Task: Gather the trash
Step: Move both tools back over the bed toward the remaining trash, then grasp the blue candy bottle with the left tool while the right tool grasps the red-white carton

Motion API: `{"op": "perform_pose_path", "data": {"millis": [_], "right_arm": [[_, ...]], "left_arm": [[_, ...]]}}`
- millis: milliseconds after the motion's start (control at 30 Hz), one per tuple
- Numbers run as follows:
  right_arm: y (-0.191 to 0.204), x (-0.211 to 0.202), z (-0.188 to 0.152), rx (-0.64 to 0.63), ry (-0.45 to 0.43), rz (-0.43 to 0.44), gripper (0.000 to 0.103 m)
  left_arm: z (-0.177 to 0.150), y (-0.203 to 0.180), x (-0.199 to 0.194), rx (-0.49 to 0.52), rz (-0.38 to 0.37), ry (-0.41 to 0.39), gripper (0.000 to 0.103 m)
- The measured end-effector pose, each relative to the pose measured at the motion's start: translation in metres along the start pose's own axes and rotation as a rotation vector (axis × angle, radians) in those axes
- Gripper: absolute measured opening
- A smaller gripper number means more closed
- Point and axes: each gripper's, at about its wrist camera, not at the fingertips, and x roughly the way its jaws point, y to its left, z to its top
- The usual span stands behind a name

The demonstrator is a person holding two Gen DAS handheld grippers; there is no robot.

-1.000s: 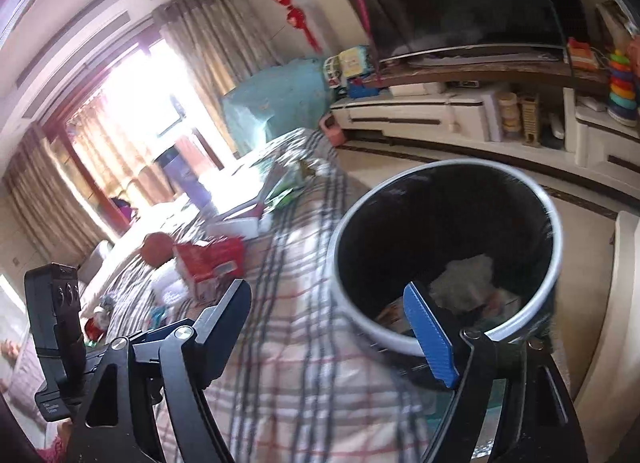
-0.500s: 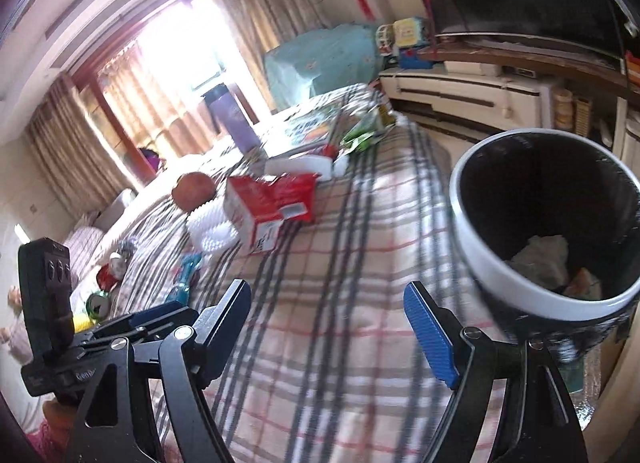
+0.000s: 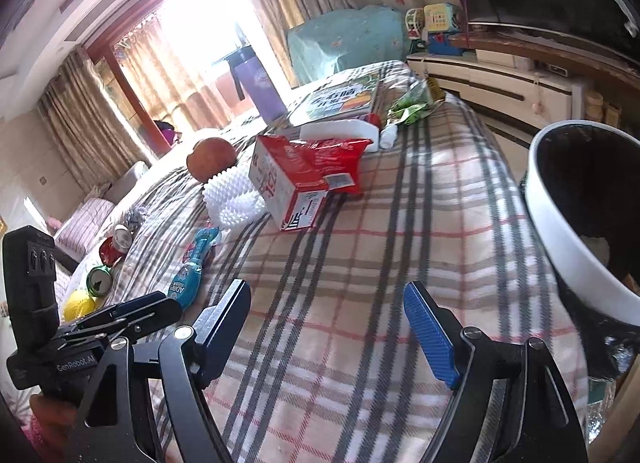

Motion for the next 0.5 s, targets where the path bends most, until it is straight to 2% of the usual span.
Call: {"op": "perform_pose_path", "data": {"millis": [500], "right_arm": [[0.02, 0.036, 0.02, -0.053, 0.042, 0.036, 0.08]], "left_arm": [[0.011, 0.022, 0.012, -0.029, 0.038, 0.025, 0.066]]}}
